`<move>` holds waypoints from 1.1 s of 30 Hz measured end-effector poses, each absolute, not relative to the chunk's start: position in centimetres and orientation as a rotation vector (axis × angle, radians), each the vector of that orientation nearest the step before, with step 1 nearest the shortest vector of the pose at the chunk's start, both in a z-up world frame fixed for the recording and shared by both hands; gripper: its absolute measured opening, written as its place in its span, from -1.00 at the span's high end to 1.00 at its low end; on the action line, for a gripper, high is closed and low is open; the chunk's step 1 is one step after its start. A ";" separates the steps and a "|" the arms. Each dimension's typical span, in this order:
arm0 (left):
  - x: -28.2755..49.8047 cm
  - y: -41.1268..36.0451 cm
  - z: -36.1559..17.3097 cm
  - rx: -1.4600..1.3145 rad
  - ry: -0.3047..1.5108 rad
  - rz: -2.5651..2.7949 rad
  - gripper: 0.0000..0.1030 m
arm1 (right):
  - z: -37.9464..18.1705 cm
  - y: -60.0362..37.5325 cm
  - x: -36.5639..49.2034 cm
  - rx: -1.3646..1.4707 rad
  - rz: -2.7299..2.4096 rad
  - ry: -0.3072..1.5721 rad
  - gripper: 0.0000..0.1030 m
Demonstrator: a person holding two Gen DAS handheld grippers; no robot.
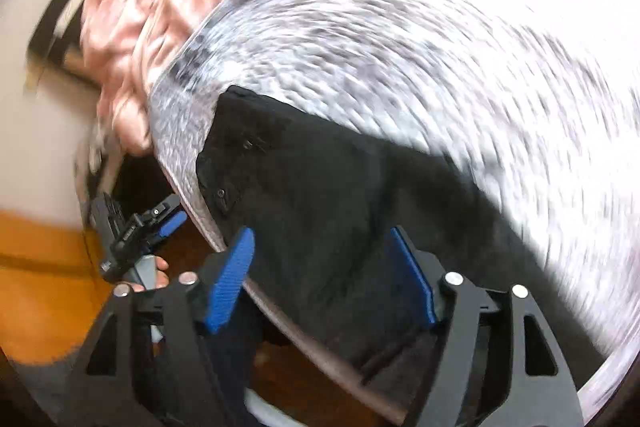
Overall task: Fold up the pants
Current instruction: 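Grasp the edge of the flattened pants with the right gripper, then grasp the folded stack with the left gripper while the right gripper holds the pants edge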
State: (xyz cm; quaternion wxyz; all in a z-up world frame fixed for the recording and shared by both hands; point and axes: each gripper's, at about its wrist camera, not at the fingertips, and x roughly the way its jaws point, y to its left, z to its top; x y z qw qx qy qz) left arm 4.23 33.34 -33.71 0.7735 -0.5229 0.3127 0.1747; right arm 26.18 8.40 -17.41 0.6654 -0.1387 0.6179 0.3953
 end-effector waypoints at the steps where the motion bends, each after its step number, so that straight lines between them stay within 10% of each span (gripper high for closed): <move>1: 4.1 33.5 -33.9 -1.155 0.672 0.378 -0.91 | -17.7 10.9 26.7 -0.408 0.932 1.398 -0.46; 33: 8.8 34.9 -36.4 -1.283 0.739 0.400 -0.93 | -33.9 37.3 28.0 -0.990 1.403 1.584 -0.72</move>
